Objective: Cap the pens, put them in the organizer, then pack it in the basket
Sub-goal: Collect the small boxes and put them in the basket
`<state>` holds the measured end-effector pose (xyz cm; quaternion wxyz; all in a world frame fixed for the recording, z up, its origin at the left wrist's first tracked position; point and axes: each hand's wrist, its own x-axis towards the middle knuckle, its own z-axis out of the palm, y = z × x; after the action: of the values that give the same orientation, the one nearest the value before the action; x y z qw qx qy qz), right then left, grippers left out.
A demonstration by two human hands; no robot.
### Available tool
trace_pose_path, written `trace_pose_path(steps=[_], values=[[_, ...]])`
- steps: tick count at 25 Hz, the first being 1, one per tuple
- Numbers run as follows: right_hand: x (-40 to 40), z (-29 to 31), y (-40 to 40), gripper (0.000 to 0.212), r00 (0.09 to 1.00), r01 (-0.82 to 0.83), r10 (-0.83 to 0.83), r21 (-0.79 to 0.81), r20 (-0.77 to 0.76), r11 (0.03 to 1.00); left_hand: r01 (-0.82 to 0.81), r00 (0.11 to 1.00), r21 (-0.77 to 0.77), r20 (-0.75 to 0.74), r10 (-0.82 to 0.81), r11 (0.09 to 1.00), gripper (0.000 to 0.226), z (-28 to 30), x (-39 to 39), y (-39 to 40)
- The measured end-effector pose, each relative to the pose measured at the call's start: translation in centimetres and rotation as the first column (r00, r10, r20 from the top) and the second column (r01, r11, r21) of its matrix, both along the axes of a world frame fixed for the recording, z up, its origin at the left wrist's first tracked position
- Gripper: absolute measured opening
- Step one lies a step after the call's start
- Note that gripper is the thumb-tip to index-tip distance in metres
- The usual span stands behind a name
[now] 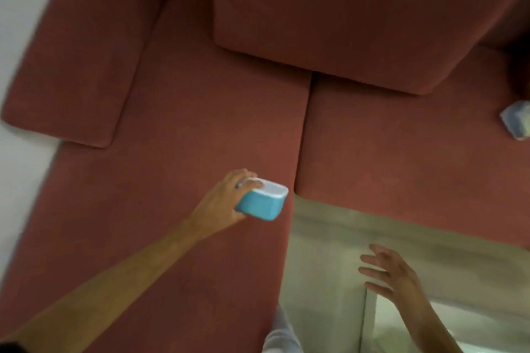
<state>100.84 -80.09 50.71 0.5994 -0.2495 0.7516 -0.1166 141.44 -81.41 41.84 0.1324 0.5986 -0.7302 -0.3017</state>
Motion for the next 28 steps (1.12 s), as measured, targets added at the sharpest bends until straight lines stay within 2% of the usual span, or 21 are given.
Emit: trace_pose_path(steps=[2,5,9,11,14,16,18,20,21,22,23,24,25,26,28], values=[[-3.2,0.9,1.1,0.034,0.993,0.098,-0.102,0.064,0.059,0.993,0.245,0.966,-0.076,-0.064,-0.250,0.967,0.074,2.4,-8.0,2.5],[-8.3,2.6,5.6,0.039,0.961,0.200,-0.225,0.158,0.162,0.967,0.504,0.847,-0.162,-0.101,-0.522,0.848,0.074,5.4,-20.9,6.6],[-19.0,3.7,16.1,0.052,0.915,0.247,-0.292,0.187,0.278,0.951,0.698,0.684,-0.156,-0.145,-0.715,0.699,0.070,6.9,-35.9,12.2],[-25.1,3.9,22.8,0.055,0.860,0.299,-0.358,0.211,0.363,0.931,0.774,0.582,-0.169,-0.188,-0.791,0.610,0.065,6.7,-42.4,15.5],[-35.3,4.0,35.0,0.054,0.731,0.444,-0.514,0.259,0.448,0.858,0.903,0.332,-0.217,-0.193,-0.923,0.370,0.057,6.6,-53.9,21.8],[-40.3,4.1,42.7,0.051,0.608,0.538,-0.622,0.320,0.493,0.780,0.949,0.169,-0.241,-0.153,-0.974,0.203,0.059,6.7,-61.4,25.8],[-43.9,4.5,48.7,0.054,0.509,0.629,-0.684,0.317,0.522,0.710,0.959,0.009,-0.280,-0.116,-0.993,0.041,0.063,6.2,-68.3,29.4],[-47.5,4.2,53.4,0.060,0.406,0.738,-0.737,0.282,0.540,0.613,0.970,-0.084,-0.232,-0.073,-0.994,-0.065,0.074,5.6,-74.6,32.1],[-49.6,3.7,54.9,0.059,0.371,0.796,-0.764,0.243,0.528,0.555,0.979,-0.080,-0.192,-0.056,-0.995,-0.068,0.081,5.1,-77.5,32.7],[-52.2,2.9,56.4,0.057,0.370,0.848,-0.795,0.175,0.481,0.501,0.988,-0.042,-0.153,-0.053,-0.998,-0.033,0.086,4.2,-80.4,33.3],[-55.0,1.6,57.6,0.056,0.397,0.883,-0.828,0.082,0.397,0.463,0.994,0.040,-0.099,-0.055,-0.998,0.045,0.085,3.1,-83.1,33.5],[-57.8,0.5,58.1,0.055,0.437,0.893,-0.853,-0.028,0.284,0.449,0.987,0.158,-0.022,-0.046,-0.986,0.159,0.080,2.1,-85.1,33.3],[-60.7,-0.9,58.3,0.056,0.487,0.872,-0.858,-0.143,0.160,0.468,0.957,0.278,0.089,-0.018,-0.960,0.275,0.074,0.6,-87.0,33.0],[-63.4,-2.3,58.3,0.057,0.564,0.804,-0.825,-0.251,0.036,0.539,0.900,0.384,0.214,0.019,-0.923,0.379,0.069,-1.1,-88.6,32.7],[-68.7,-6.5,57.9,0.058,0.696,0.595,-0.686,-0.362,-0.215,0.717,0.758,0.526,0.425,0.051,-0.849,0.495,0.063,-4.8,-91.3,32.1]])
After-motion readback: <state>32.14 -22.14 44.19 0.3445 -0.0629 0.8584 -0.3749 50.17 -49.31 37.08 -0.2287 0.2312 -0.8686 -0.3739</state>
